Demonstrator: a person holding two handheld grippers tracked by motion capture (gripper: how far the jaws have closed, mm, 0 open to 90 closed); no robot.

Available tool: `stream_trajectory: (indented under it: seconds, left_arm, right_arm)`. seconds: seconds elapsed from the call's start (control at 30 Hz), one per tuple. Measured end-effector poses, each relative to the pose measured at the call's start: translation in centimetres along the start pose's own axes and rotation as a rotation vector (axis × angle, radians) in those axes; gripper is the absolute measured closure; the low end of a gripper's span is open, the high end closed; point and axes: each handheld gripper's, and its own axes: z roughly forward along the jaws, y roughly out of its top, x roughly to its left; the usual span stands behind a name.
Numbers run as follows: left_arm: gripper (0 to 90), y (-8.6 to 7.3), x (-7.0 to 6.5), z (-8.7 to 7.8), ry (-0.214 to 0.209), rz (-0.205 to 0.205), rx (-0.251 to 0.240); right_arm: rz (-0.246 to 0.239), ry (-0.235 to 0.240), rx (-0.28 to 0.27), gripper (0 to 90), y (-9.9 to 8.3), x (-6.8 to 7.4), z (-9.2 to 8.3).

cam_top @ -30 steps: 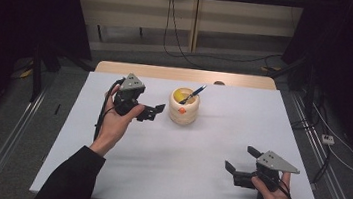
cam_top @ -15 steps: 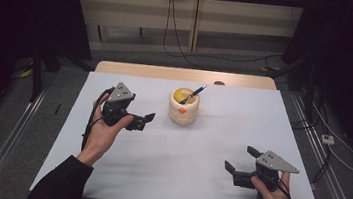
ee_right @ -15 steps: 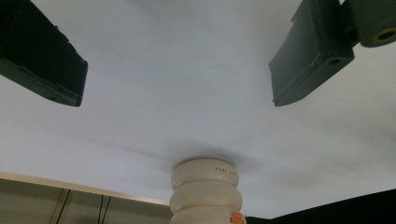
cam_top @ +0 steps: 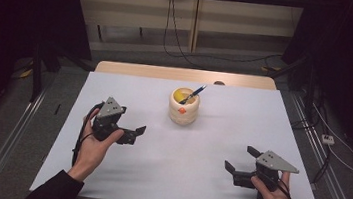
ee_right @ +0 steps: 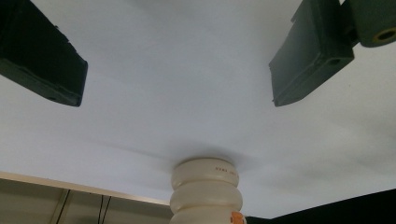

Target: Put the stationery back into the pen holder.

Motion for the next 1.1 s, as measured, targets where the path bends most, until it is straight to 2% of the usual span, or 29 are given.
stream_trajectory:
  seconds: [0.07, 0.17, 0.23, 0.37, 0.5, 0.83, 0.9, 1.0, 1.1]
  left_arm:
    - [5.4, -0.4, 0.1, -0.3, 0.008, 0.002, 0.002]
    - [5.4, -0.9, 0.2, -0.7, -0.007, -0.030, 0.015]
    - [5.4, -1.3, 0.3, -0.8, -0.004, -0.038, 0.023]
    - [5.5, -2.3, 0.2, -1.0, -0.006, -0.041, 0.036]
    - [5.9, -3.3, 0.2, -1.5, 0.002, -0.049, 0.028]
    - [6.2, -5.5, 0.0, -2.7, 0.060, -0.053, 0.022]
    - [6.3, -6.0, 0.0, -2.7, 0.061, -0.070, 0.017]
    - [6.3, -6.6, -0.2, -2.7, 0.065, -0.073, 0.019]
    - [6.3, -7.1, -0.4, -2.7, 0.063, -0.061, 0.030]
  right_arm:
    - [0.000, 0.000, 0.001, 4.1, 0.0, 0.0, 0.0]
    - [0.001, 0.000, 0.002, 4.1, 0.0, 0.0, 0.1]
    - [0.000, 0.000, 0.004, 4.1, 0.0, 0.1, 0.1]
    - [-0.001, 0.000, 0.004, 4.1, 0.0, 0.1, 0.1]
    - [0.000, -0.001, 0.001, 4.1, 0.0, 0.0, 0.1]
    - [0.001, -0.002, 0.003, 4.1, 0.0, 0.0, 0.1]
    - [0.002, -0.002, 0.005, 4.1, 0.0, 0.0, 0.1]
    - [-0.001, -0.002, 0.005, 4.1, 0.0, 0.1, 0.1]
    - [0.002, -0.001, 0.004, 4.1, 0.0, 0.0, 0.1]
